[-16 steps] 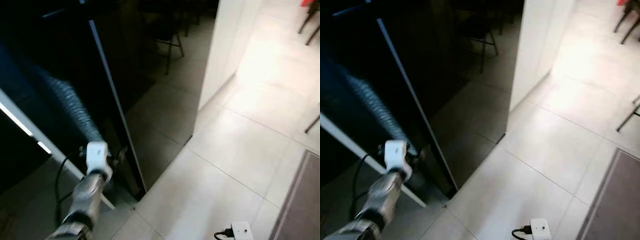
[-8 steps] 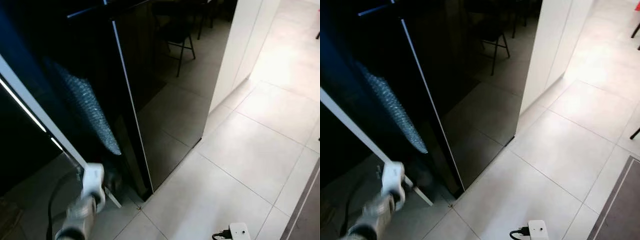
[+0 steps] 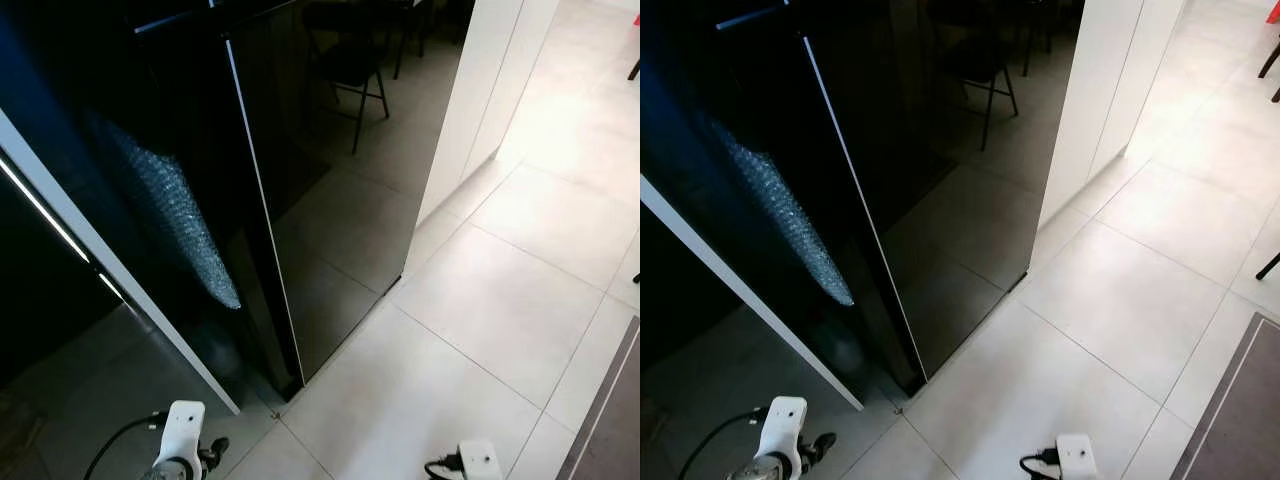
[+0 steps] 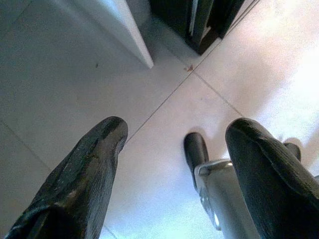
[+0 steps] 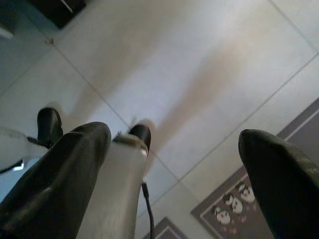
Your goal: Restocking fridge
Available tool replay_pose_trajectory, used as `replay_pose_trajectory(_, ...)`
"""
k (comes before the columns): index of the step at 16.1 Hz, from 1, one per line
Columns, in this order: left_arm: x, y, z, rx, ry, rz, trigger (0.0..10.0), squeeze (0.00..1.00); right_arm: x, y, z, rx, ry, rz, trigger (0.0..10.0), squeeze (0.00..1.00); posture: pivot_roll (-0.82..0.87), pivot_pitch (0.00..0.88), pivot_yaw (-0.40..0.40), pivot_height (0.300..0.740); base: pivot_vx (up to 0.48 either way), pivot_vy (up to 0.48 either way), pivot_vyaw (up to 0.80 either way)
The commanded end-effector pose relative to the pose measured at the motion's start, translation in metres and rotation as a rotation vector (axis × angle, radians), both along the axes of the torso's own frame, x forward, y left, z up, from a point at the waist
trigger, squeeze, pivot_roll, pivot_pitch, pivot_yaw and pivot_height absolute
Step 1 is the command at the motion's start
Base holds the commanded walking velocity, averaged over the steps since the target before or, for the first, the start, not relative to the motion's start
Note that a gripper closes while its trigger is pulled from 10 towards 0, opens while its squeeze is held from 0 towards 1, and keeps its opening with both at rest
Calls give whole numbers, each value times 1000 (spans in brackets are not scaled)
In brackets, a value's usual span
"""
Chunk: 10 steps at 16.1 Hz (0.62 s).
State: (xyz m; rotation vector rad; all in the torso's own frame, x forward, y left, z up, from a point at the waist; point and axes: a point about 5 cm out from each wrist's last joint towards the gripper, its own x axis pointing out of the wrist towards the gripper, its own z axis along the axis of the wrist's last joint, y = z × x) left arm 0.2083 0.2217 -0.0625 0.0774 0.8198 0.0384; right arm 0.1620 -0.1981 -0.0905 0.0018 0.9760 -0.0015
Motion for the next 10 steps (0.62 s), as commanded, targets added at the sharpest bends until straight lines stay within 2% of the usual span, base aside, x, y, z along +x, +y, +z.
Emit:
replay_pose_trajectory(1, -16, -7, -11, -6, 74, 8, 10000, 0, 7, -8, 4, -6, -27, -13, 10000, 0, -44, 84, -10, 740, 0, 0, 0)
replay_pose_trajectory(4, -18, -15, -14, -18, 94, -7, 10000, 0, 10, -10, 6, -4, -38, -40, 10000, 0, -44, 76, -19, 740, 0, 0, 0)
replay_pose_trajectory(7, -8, -26, -11, -26, 86, -28, 10000, 0, 13, -10, 7, 46, -55, -152, 10000, 0, -41, 56, -11, 740, 0, 0, 0)
replay_pose_trajectory(10, -5, -28, -10, -31, 83, -32, 10000, 0, 14, -8, 7, 64, -57, -212, 10000, 0, -35, 40, -3, 740, 0, 0, 0)
